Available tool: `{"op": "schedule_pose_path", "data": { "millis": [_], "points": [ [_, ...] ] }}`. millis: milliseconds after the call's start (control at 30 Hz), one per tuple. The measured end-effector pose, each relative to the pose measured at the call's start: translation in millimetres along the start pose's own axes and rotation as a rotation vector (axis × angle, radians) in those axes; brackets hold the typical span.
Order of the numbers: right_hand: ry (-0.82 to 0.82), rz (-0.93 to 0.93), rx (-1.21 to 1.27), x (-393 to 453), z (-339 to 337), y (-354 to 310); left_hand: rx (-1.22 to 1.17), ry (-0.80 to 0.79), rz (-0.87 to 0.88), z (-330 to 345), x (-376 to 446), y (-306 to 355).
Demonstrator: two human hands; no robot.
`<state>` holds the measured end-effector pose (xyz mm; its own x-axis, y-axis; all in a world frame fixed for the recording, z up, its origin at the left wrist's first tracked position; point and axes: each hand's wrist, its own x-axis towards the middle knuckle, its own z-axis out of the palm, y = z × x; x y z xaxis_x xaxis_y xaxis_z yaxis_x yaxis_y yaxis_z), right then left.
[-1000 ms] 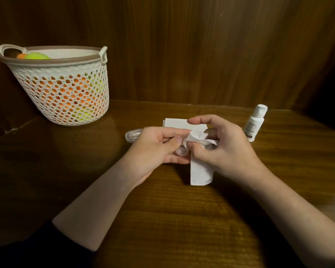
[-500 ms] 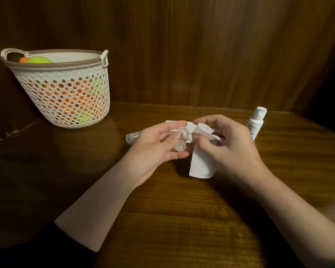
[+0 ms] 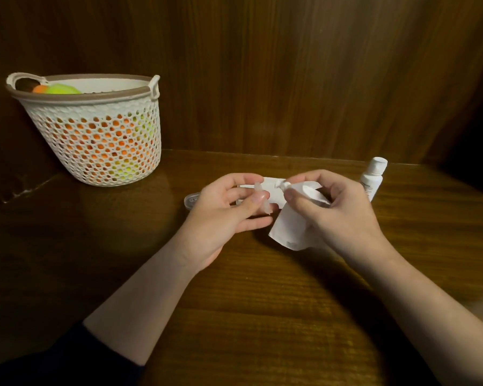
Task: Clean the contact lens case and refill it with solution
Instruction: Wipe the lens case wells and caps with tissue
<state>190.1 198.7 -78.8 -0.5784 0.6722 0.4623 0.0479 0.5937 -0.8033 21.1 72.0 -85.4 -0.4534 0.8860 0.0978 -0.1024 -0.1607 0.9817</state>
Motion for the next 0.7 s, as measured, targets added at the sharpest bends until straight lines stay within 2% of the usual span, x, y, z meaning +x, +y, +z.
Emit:
{"op": "schedule_pose_path", "data": {
  "millis": [200,500,700],
  "points": [
    [-0.048,-0.010,-0.073,-3.1,0.2,-2.3,0.035,0.004,0.023,-0.5,0.7,-0.7],
    [-0.135,-0.007,0.086,-7.7,0.6,-9.1,0.033,-0.011,0.033,0.2,-0.4,-3.1],
    [-0.165,-0.012,0.080,-6.7,1.4,-8.0,0.055,0.003,0.034,0.6,-0.2,-3.3]
  ]
}}
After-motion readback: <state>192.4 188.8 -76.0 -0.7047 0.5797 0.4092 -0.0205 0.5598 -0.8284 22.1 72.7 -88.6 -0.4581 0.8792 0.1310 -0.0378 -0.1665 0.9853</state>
